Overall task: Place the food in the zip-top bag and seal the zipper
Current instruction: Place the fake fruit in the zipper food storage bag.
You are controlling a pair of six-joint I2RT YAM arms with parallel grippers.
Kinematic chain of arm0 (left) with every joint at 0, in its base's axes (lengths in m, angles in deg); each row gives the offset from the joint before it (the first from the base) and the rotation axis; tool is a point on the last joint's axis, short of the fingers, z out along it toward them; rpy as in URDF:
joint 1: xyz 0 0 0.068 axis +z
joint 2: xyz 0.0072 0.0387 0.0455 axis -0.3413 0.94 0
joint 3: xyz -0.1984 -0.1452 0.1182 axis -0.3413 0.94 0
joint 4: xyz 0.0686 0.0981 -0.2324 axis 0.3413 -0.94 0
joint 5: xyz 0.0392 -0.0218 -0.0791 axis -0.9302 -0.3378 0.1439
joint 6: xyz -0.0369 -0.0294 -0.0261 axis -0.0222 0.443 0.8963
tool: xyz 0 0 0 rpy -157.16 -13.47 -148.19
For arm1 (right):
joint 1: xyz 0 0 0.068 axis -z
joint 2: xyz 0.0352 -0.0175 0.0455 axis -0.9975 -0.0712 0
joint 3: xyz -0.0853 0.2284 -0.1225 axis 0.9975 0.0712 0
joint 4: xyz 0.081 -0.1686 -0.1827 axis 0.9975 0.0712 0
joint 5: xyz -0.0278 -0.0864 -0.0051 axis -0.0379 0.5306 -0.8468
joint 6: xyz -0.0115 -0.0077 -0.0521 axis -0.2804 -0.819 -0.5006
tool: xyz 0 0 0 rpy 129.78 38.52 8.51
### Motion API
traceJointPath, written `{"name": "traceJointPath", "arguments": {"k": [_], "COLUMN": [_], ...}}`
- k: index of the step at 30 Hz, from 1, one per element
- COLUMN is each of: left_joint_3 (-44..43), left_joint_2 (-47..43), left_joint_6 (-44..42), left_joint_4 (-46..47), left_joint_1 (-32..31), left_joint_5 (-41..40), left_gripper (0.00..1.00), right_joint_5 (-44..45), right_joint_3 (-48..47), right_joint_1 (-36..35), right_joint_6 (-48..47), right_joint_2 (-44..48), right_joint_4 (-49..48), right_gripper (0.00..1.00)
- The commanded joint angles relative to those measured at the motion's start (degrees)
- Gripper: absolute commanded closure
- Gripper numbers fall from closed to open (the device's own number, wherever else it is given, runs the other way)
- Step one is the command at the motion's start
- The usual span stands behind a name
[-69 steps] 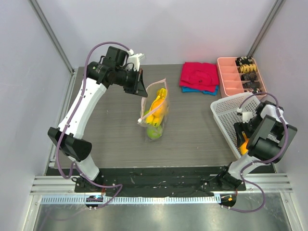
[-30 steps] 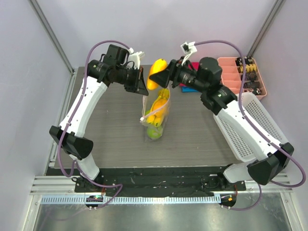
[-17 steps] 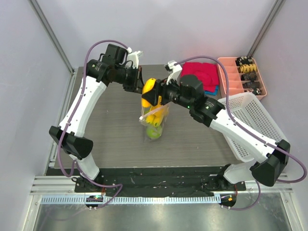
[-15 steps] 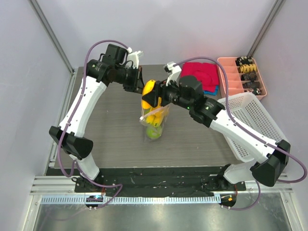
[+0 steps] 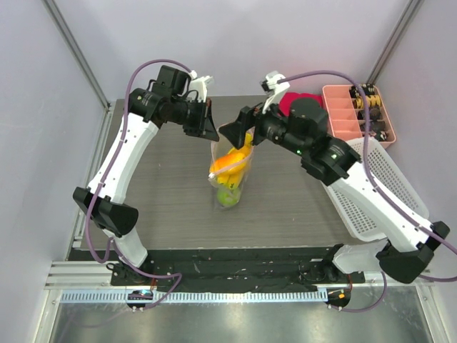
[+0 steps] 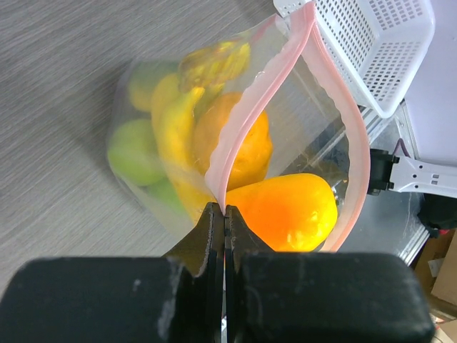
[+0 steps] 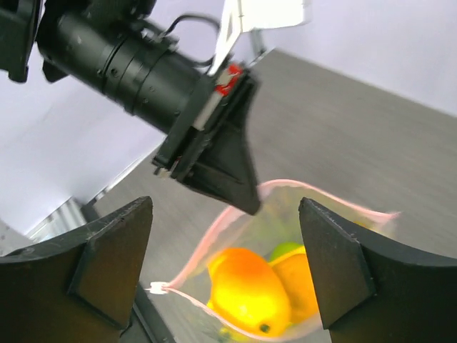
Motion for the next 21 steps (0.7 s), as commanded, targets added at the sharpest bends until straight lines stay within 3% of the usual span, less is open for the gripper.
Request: {"name": "traceJointPath", "arguments": {"k": [1, 7, 16, 21], "left_joint_3": [-2.56, -1.42, -1.24, -1.5], "left_joint_2": [-0.49, -0.76, -0.14, 0.21], "left_joint_6": [-1.38, -3.75, -4.89, -4.9], "left_joint_4": [1.63, 1.27, 1.98, 3.12], "left_joint_1": [-0.17, -0.69, -2.27, -2.98], "left_joint_5": [2.08, 3.23, 2.61, 2.52], "left_gripper": [1.0, 1.0, 1.0, 1.0], "right_joint_5": [6.56, 9.03, -3.45, 0.06], "right_joint_3": [0.37, 3.45, 5.74, 6.8], "right_joint_1": [3.35, 6.78, 7.93, 8.11], "right_joint_6": [-4.22, -2.55, 2.37, 3.78], "right_joint_2": [4.2, 4.82, 3.24, 3.68], "right_joint_4": [2.98, 8.96, 8.17, 12.37], "right_gripper": [0.14, 0.18, 0.27, 0.3]}}
